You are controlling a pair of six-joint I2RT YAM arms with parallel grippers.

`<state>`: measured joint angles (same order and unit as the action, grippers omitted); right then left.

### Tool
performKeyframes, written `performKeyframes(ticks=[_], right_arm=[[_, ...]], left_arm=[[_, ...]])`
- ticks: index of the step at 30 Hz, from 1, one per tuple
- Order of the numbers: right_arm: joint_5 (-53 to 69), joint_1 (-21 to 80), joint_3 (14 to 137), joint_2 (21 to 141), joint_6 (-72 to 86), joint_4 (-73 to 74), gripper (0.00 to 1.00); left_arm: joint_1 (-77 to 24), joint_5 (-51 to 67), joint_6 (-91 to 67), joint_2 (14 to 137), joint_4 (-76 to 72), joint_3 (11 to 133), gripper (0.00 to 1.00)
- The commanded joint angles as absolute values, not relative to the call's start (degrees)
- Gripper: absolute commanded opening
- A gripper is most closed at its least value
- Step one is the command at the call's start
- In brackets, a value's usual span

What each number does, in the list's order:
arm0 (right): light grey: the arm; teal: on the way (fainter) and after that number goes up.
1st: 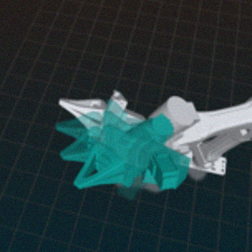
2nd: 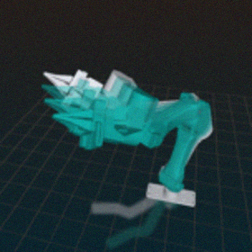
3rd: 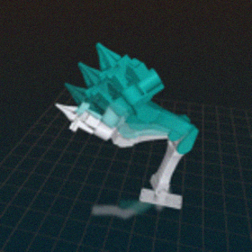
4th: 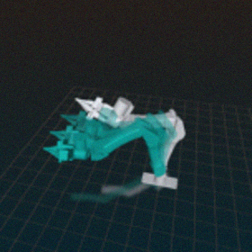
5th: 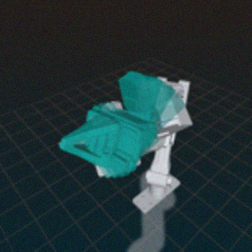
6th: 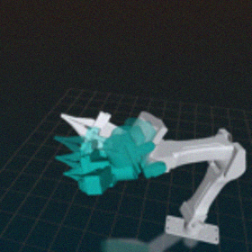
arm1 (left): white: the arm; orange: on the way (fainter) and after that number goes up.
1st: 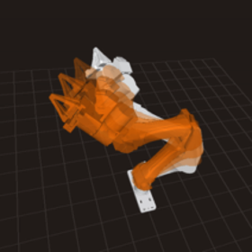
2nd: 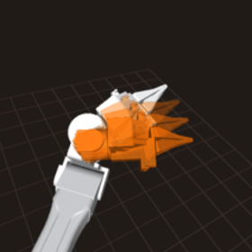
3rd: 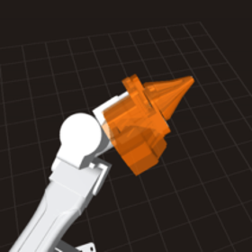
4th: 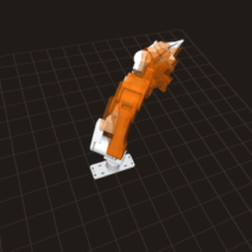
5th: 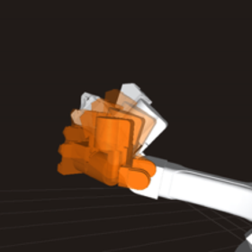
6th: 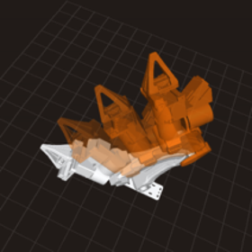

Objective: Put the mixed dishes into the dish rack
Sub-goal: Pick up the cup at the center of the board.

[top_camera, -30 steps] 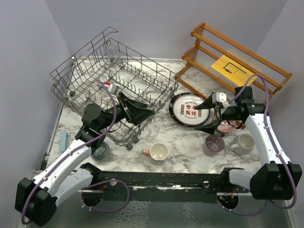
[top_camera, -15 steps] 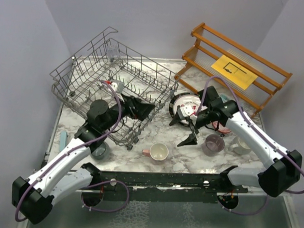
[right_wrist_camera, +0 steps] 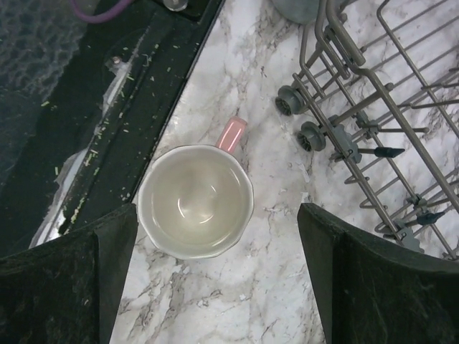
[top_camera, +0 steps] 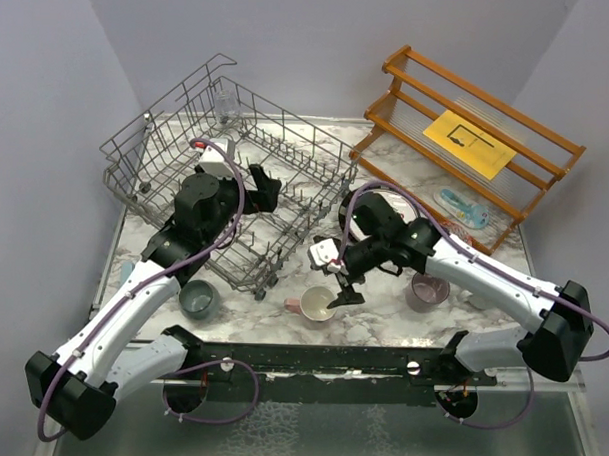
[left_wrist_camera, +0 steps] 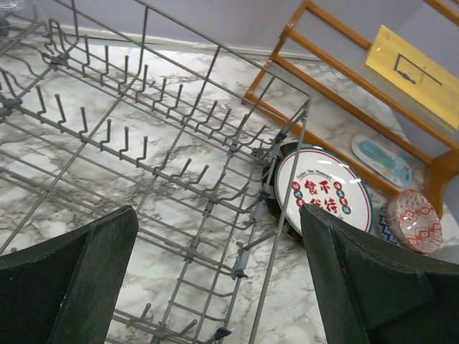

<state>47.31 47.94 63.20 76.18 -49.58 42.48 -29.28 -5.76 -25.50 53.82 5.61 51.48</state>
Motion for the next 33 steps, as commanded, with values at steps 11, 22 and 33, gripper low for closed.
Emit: performKeyframes(ticks=[11,22,33], right_arm=[[26.17,54.48,63.41,83.33,-44.5,37.32,0.66],[20.16,56.84,63.88,86.9,-44.21,38.74,0.21],[26.98,51.85,62.59,81.04,-42.35,39.73,0.01]], left_arm=[[-28.65,-10.7,-23.75,48.68,9.34,51.57,0.99],[-28.65,-10.65,-23.75,45.72,9.82,49.56,0.99],[-28.65,-10.65,-23.75,43.13,3.23,45.25,0.98]])
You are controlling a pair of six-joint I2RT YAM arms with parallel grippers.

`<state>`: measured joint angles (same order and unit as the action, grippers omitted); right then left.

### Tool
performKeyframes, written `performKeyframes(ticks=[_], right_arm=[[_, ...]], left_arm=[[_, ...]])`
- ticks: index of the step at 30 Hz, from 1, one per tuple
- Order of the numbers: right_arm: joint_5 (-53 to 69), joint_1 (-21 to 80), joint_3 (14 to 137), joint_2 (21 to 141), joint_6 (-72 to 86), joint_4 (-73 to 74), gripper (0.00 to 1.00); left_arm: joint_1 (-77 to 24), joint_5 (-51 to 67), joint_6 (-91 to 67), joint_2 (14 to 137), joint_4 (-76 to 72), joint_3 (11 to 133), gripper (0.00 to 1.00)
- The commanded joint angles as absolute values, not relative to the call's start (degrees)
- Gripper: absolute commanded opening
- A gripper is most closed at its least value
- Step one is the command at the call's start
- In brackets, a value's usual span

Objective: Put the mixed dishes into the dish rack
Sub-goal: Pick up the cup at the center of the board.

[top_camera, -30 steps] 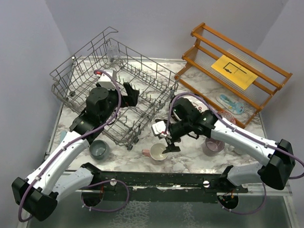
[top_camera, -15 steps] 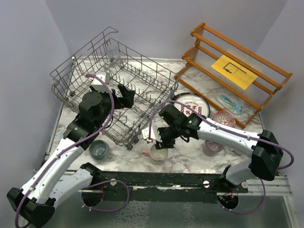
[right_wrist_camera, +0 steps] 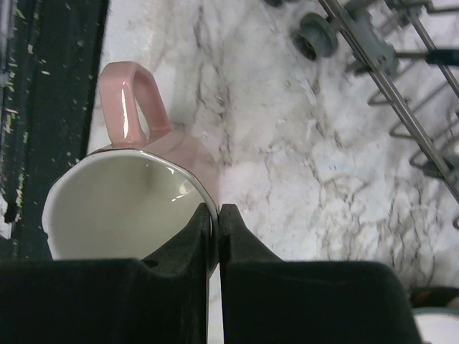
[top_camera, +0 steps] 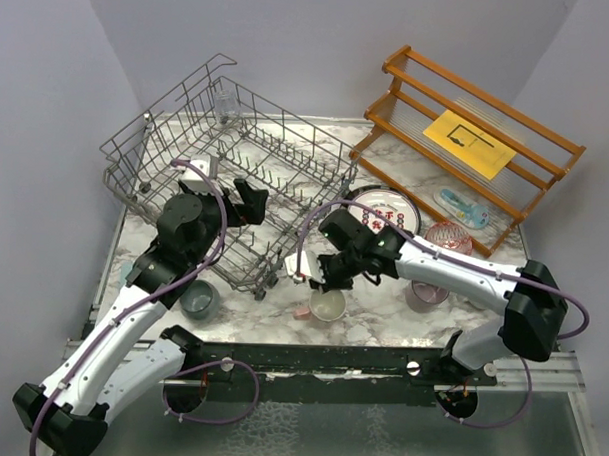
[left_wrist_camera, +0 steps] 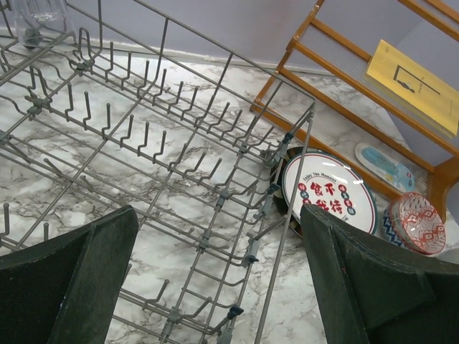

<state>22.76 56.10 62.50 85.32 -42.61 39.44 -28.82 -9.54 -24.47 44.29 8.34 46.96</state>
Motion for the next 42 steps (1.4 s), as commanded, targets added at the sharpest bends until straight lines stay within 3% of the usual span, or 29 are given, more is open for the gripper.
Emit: performKeyframes(ticks=[1,5,10,11,12,14,25,31,42], right_arm=[[30.19,49.94,62.77,79.74,-42.96,40.57,0.01],[37.08,42.0,62.09,73.24,-43.12,40.94,0.01],[29.82,36.74,65.68,68.69,-44.77,42.14,0.01],[27.46,36.31,67.47,68.66,-45.77,43.01,0.01],[24.79,35.97,69.37,68.71,-46.59,43.7,0.01],[20.8,35.13,74.07,69.21,-48.39,44.91,0.01],[9.92,33.09,94.41,72.74,-62.68,47.62,0.01],[11.4,33.07,87.81,66.05,-72.8,32.8,0.01],[27.9,33.13,70.51,51.95,-90.55,17.07,0.01]], left_arm=[[-28.61,-10.65,-23.75,43.07,1.73,44.73,0.98],[-28.65,-10.65,-23.75,43.6,-7.55,41.85,0.99],[-28.63,-10.65,-23.75,47.66,-21.9,38.88,0.97],[-28.65,3.53,-23.75,48.96,-24.85,38.51,0.96],[-28.65,11.67,-50.23,50.43,-27.47,38.42,0.96],[-28.61,13.95,-68.14,53.33,-31.12,38.81,0.95],[-28.7,18.14,-84.76,59.93,-38.65,41.18,0.9],[-28.65,20.3,-89.03,60.42,-45.91,36.87,0.88],[-28.65,33.55,-89.42,67.06,-59.42,36.64,0.89]])
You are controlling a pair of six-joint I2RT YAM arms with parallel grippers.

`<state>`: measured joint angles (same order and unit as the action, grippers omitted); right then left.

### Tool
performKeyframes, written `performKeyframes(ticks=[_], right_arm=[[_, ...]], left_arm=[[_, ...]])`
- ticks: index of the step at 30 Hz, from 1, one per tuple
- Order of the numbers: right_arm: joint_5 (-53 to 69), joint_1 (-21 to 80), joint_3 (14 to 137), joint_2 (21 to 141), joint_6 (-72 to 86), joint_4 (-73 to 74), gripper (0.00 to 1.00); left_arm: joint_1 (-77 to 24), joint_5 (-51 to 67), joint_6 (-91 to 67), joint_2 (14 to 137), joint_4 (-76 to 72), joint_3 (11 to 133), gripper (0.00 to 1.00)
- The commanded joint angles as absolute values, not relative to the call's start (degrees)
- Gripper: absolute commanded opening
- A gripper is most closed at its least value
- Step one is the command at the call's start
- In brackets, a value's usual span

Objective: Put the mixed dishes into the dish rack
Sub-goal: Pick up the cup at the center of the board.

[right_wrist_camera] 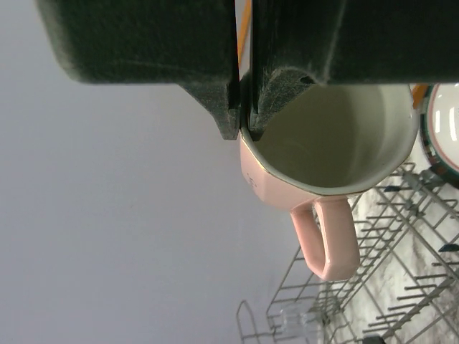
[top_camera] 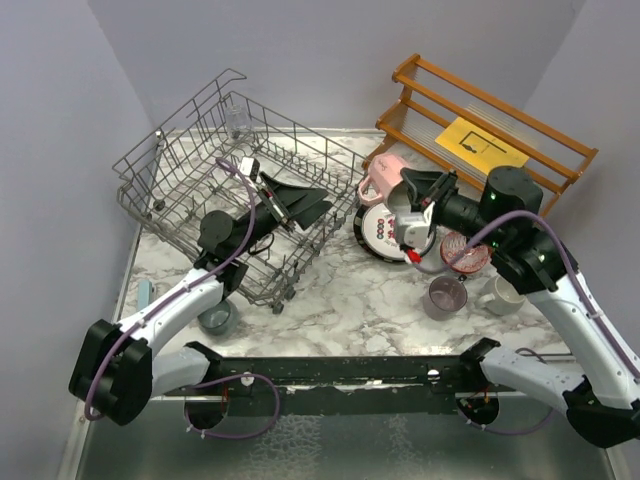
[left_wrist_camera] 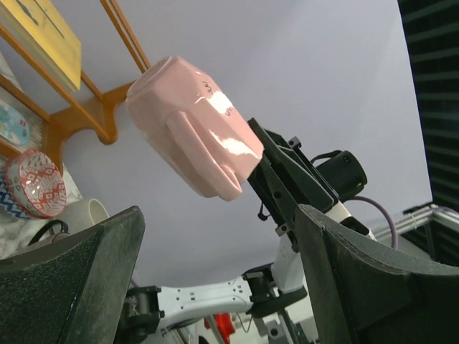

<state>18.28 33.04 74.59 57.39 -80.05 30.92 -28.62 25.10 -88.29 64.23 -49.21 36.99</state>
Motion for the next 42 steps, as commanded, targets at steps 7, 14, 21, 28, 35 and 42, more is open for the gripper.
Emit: performKeyframes(ticks=[7,14,21,28,35,42], right_arm=[[34.49,33.09,64.32,48.09,-96.3,11.94,0.01],[38.41,33.13,60.23,46.26,-103.38,10.88,0.01],[41.38,33.13,56.49,44.85,-106.76,8.87,0.01],[43.62,33.13,54.44,43.85,-111.15,8.94,0.01],[43.86,33.11,53.27,43.06,-113.84,9.38,0.01],[44.53,33.13,51.89,41.26,-115.52,11.72,0.01]], left_arm=[[-28.74,42.66,-91.25,72.48,-68.37,37.97,0.89],[-30.14,45.1,-92.2,75.05,-72.29,38.59,0.89],[-33.18,47.1,-92.66,79.03,-73.62,41.1,0.83],[-35.79,48.24,-92.18,82.78,-72.2,43.8,0.7],[-39.02,50.06,-89.85,85.18,-67.81,46.76,0.55],[-39.28,50.57,-89.85,85.22,-67.74,47.09,0.41]])
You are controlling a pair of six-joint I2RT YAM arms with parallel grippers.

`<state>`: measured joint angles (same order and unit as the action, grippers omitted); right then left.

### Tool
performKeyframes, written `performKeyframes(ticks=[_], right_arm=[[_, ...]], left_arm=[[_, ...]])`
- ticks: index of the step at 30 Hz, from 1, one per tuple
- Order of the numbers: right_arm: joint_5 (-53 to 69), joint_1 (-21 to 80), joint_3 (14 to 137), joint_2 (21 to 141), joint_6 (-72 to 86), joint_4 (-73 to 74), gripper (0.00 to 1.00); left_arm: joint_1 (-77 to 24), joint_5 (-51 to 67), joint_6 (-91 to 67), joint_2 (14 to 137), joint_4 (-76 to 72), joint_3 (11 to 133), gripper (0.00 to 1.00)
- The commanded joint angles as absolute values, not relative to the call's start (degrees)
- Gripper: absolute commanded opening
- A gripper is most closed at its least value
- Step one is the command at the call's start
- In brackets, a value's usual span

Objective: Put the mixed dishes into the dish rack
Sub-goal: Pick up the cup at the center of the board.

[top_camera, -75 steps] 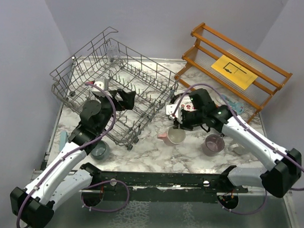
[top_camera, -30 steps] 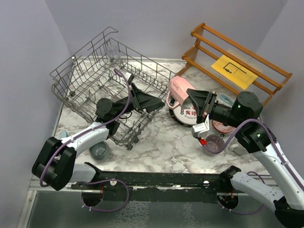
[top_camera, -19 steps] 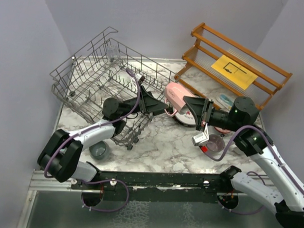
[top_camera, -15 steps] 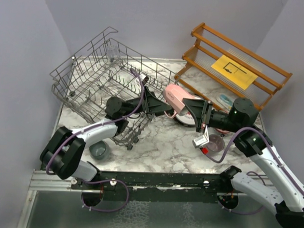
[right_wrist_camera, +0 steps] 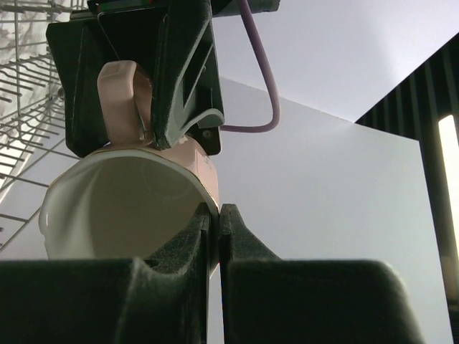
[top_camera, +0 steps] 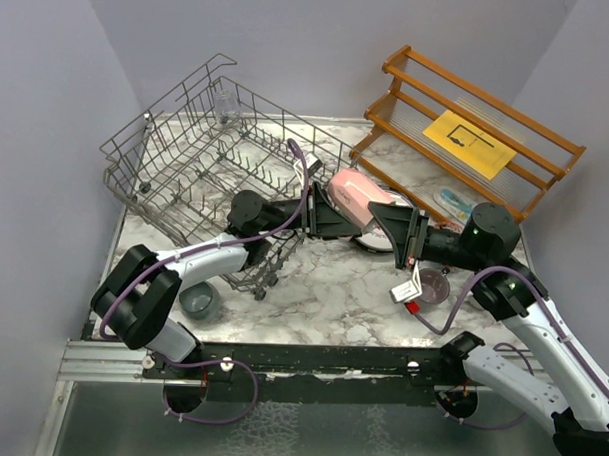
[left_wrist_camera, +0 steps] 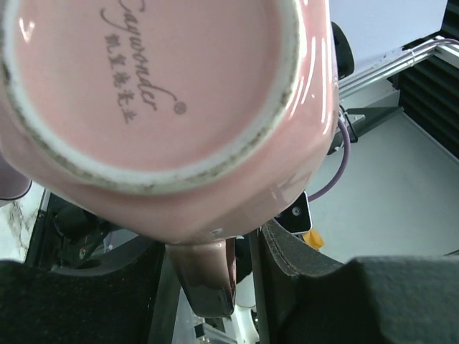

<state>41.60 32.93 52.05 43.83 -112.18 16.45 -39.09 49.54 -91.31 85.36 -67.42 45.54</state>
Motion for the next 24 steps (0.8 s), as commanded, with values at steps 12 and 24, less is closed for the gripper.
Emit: performKeyframes(ticks=[12,24], right_arm=[[45.81,33.12,49.66,38.78,-115.46,14.03,0.04],[40.95,33.13,47.28,32.75,-104.65,17.06,0.79]], left_arm=[[-39.29,48.63,-92.16,86.06,-74.97,44.99,0.0],[-33.58,39.96,-96.69,84.28,-89.52,35.88,0.0]])
